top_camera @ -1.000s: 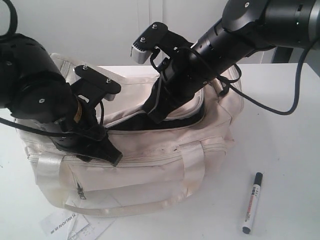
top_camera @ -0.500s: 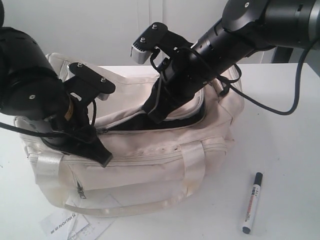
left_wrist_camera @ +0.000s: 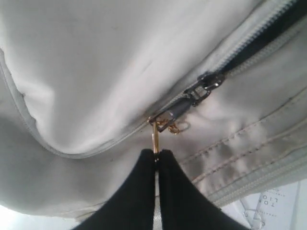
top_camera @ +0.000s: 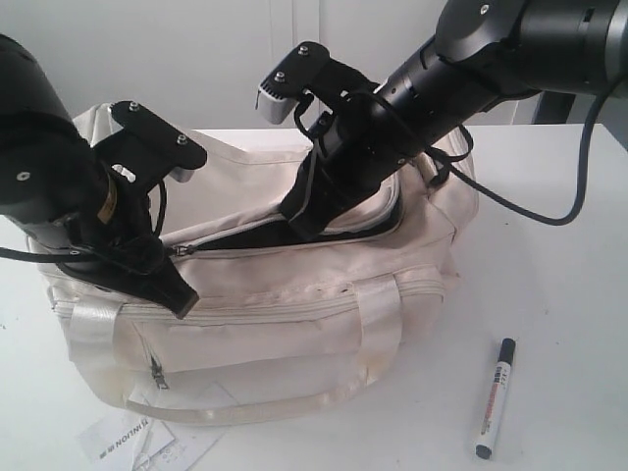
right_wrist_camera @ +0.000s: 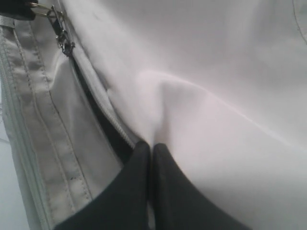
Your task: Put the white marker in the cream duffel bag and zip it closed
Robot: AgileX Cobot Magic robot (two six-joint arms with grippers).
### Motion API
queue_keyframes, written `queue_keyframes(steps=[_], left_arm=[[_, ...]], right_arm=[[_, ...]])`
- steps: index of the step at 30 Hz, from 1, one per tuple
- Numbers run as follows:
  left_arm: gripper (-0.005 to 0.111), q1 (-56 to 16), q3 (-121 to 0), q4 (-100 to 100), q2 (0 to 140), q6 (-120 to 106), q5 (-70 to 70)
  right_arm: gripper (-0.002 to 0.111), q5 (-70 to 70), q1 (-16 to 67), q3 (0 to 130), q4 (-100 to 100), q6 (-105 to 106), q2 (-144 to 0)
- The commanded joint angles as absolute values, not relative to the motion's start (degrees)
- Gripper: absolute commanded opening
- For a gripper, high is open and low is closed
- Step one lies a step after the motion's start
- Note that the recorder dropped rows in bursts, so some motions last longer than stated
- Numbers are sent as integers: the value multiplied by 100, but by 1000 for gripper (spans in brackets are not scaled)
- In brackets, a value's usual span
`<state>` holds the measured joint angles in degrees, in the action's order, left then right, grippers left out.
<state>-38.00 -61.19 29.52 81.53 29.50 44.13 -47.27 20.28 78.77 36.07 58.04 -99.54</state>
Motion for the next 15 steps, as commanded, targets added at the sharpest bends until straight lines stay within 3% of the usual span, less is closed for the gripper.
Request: queue_keyframes(steps=[1, 15], left_arm=[[0, -3776, -6082, 3277, 8028, 2950, 4872], [0, -3776, -6082, 3544, 7998, 2845, 5437]], right_arm=[[0, -4620, 1993, 7874, 3613, 5803, -9874], [0, -4557, 1993, 7874, 3598, 5803, -9874]])
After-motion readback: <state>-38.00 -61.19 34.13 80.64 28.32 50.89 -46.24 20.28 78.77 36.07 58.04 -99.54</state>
